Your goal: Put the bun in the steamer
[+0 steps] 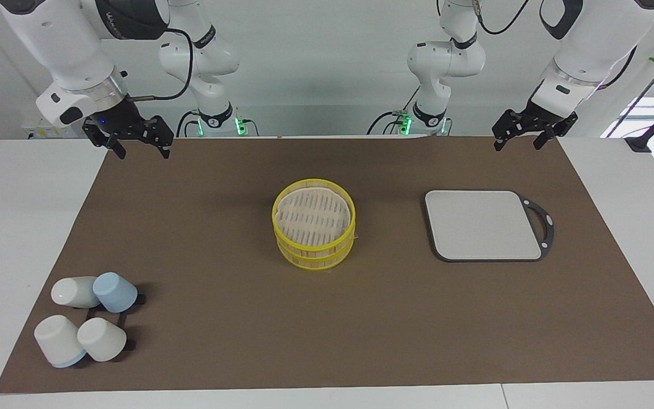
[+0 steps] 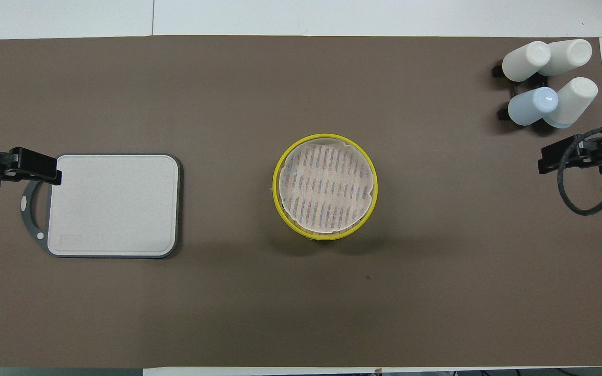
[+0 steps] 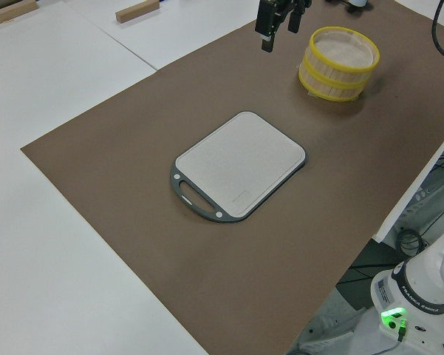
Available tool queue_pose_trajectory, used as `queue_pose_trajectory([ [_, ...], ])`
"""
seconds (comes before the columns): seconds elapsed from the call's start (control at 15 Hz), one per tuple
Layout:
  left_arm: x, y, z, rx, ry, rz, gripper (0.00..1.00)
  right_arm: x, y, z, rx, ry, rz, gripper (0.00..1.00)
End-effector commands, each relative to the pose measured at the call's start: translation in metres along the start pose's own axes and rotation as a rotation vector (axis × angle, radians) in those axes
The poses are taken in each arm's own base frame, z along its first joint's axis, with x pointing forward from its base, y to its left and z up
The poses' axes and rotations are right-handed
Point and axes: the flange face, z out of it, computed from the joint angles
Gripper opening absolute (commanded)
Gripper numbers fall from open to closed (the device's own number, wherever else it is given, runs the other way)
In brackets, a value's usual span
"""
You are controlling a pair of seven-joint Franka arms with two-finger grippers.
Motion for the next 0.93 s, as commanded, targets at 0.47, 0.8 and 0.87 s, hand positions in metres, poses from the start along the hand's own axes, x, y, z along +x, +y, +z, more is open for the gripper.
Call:
queue_pose_trajectory([
  [0.47, -0.006, -0.001, -0.001, 0.019, 0.010, 0.015, 1.00, 0.052, -0.224, 0.025, 0.081, 0.025, 0.044, 1.00],
  [0.8, -0.013, -0.005, 0.036, 0.016, 0.047, 0.012, 1.00, 0.062, -0.355, 0.102, 0.151, 0.139, 0.068, 1.00],
  [0.87, -0.017, -0.008, 0.057, 0.014, 0.056, 0.010, 1.00, 0.054, -0.374, 0.121, 0.152, 0.139, 0.061, 1.00],
])
